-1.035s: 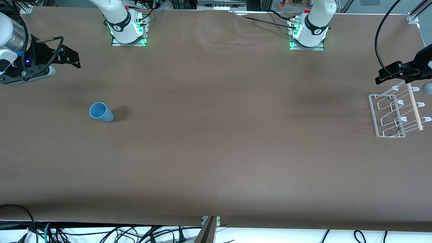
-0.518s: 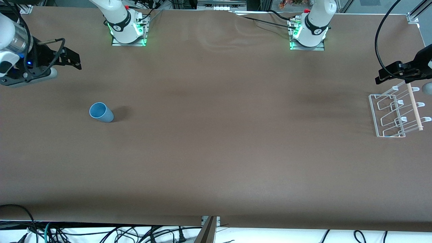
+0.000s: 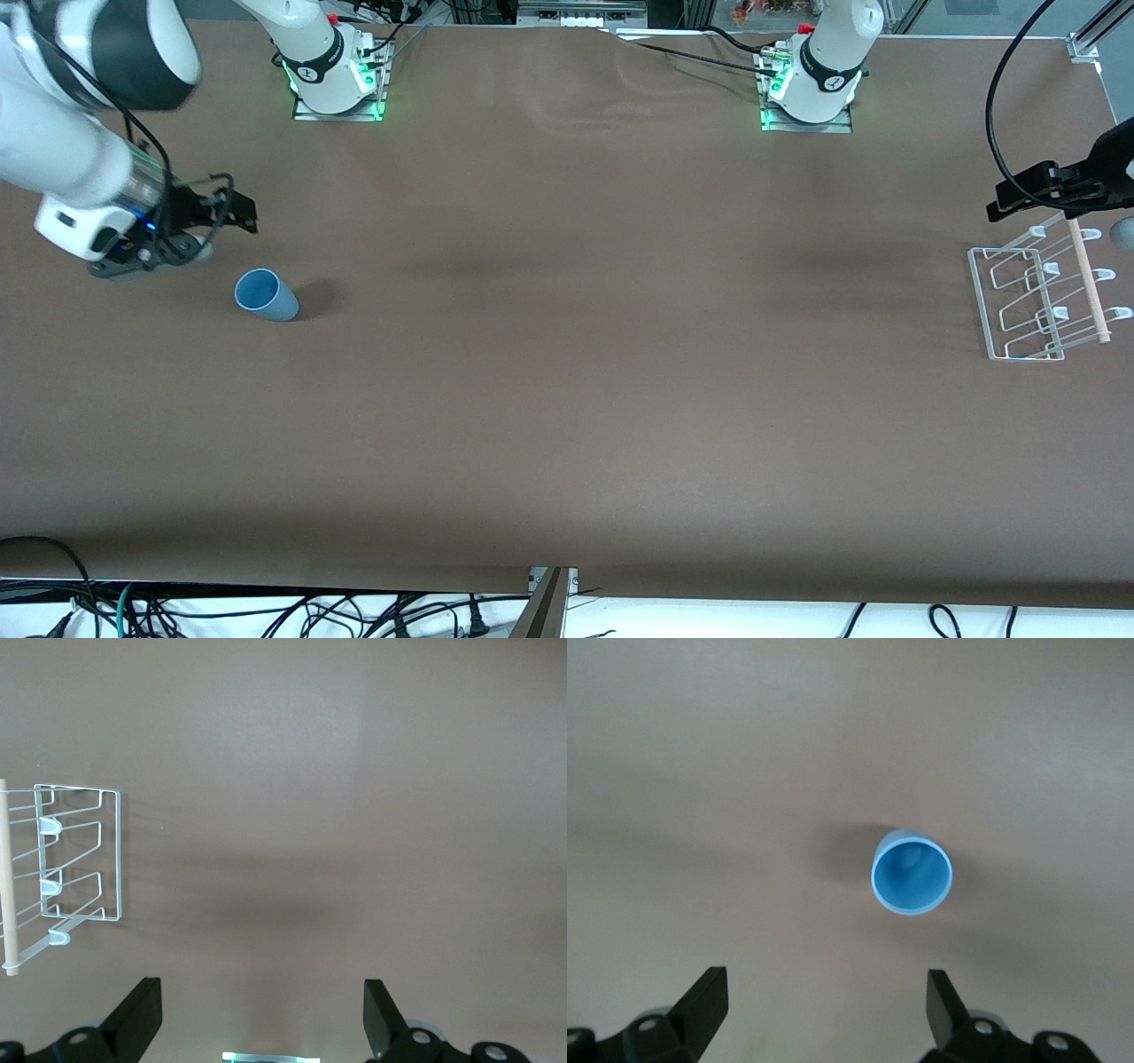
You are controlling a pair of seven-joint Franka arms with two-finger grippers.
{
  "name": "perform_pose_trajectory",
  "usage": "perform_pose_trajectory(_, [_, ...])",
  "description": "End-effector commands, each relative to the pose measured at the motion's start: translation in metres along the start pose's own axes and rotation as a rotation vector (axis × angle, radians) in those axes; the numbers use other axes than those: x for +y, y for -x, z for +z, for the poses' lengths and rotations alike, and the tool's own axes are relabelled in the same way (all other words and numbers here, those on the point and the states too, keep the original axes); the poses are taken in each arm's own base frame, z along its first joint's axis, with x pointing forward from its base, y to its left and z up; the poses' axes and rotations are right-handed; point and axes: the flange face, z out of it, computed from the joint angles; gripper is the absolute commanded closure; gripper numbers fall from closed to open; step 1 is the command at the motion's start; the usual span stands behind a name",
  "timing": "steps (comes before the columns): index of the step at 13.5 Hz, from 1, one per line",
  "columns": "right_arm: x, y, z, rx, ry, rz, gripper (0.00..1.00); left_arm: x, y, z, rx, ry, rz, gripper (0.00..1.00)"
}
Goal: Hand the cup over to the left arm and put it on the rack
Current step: 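Lower the right gripper over the blue cup and close on it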
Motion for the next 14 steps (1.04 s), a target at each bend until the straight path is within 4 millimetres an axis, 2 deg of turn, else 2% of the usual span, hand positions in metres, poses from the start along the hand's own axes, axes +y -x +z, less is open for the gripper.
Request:
perform_pose_trajectory(1, [0.002,0.008,0.06,0.046,0.02,-0.018,0.01,0.004,-0.002,-0.006,-0.001,0.009,-0.007,0.0])
perform_pose_trajectory(3, [0.013,-0.002,0.093,0.043,0.022,-0.006,0.01,0.001,-0.003,-0.004,-0.006,0.011,-0.012,0.0])
perform_pose_trajectory(6, [0.018,-0.011,0.119,0.057,0.031,-0.027,0.01,-0.001,-0.007,0.001,-0.016,0.012,-0.015,0.0])
perform_pose_trajectory(7, [0.024,-0.011,0.128,0.06,0.034,-0.026,0.01,-0.002,-0.007,0.0,-0.015,0.014,-0.016,0.0])
perform_pose_trajectory(10, [0.024,-0.011,0.156,0.054,0.035,-0.027,0.02,0.005,-0.007,-0.001,-0.012,0.008,-0.006,0.0])
perform_pose_trajectory(14, [0.023,-0.004,0.185,0.045,0.034,-0.025,0.05,0.004,-0.007,0.008,-0.035,0.014,-0.002,0.0])
